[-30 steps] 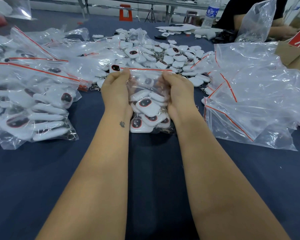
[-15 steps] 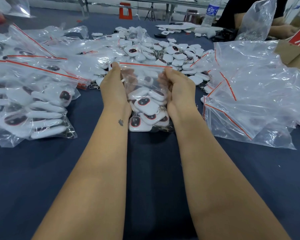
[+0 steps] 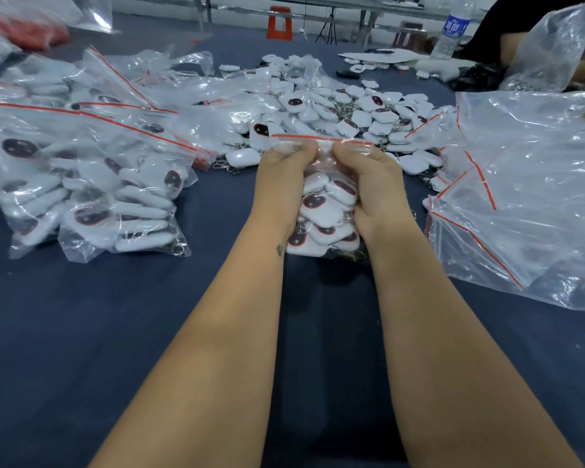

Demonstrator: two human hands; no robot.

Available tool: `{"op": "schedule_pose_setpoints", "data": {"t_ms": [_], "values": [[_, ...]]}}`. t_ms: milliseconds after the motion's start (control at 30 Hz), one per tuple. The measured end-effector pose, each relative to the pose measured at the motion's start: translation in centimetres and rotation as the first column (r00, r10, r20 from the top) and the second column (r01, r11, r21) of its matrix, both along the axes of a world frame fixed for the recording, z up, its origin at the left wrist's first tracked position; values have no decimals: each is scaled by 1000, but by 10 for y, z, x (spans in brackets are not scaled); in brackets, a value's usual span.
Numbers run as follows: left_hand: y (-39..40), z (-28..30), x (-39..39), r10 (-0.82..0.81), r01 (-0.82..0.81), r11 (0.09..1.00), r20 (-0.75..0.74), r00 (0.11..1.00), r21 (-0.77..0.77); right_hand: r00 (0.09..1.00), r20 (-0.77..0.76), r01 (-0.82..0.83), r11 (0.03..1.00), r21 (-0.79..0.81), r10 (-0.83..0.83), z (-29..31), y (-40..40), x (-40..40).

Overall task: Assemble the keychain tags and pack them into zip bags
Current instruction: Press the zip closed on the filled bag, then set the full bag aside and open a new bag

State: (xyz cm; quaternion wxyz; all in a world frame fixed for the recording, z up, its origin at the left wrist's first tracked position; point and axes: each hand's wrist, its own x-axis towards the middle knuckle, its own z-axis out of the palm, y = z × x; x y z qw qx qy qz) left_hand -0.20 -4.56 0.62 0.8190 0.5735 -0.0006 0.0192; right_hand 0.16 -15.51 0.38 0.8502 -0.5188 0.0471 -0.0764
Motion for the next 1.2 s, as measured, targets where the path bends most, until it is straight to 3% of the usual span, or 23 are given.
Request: {"op": "schedule_pose_setpoints", "data": {"t_ms": [167, 300, 400, 500, 600, 700, 733, 800, 833, 900, 967, 1000, 1033, 1100, 1133, 1200], "values": [[0, -2, 2, 72, -74, 979, 16, 997, 190, 999, 20, 41, 962, -270, -37, 2, 2, 0], [9, -1, 5, 124, -122, 959, 6, 992, 254, 998, 17, 65, 937, -344, -63, 6, 7, -1], [28, 3, 9, 161, -157, 940, 11, 987, 303, 1000, -23, -25, 932, -362, 18, 8, 17, -4], [57, 19, 16, 226, -227, 903, 45, 973, 364, 990, -71, -141, 843, -519, 122, 8, 36, -8], [91, 46, 26, 234, -243, 855, 77, 969, 459, 959, -101, -281, 858, -431, 263, 14, 63, -5], [129, 77, 37, 261, -268, 791, 92, 961, 549, 954, -86, -298, 885, -357, 287, 33, 105, 2], [144, 87, 40, 281, -289, 749, 109, 953, 596, 954, -85, -298, 889, -348, 287, 39, 121, 5], [176, 107, 46, 312, -300, 575, 135, 941, 761, 937, -94, -347, 872, -346, 336, 48, 152, 10], [191, 113, 49, 373, -340, 420, 181, 910, 842, 919, -105, -393, 859, -328, 381, 52, 167, 10], [209, 123, 46, 558, -450, 204, 275, 783, 869, 882, -104, -470, 846, -252, 459, 51, 192, 12], [209, 128, 42, 603, -567, 74, 416, 681, 820, 927, -57, -369, 870, -328, 372, 44, 203, 19], [202, 126, 41, 584, -618, 65, 473, 660, 783, 964, -10, -243, 865, -439, 266, 39, 202, 24], [194, 122, 42, 536, -657, 72, 527, 660, 750, 984, 53, -113, 835, -538, 168, 35, 197, 28], [170, 107, 41, 428, -709, 198, 591, 684, 677, 983, 169, 70, 703, -708, 72, 24, 179, 38], [155, 98, 39, 391, -696, 305, 581, 714, 650, 974, 207, 122, 559, -820, 92, 16, 170, 44], [124, 79, 37, 327, -594, 512, 498, 803, 621, 971, 185, 167, 123, -978, 154, 3, 154, 51]]}}
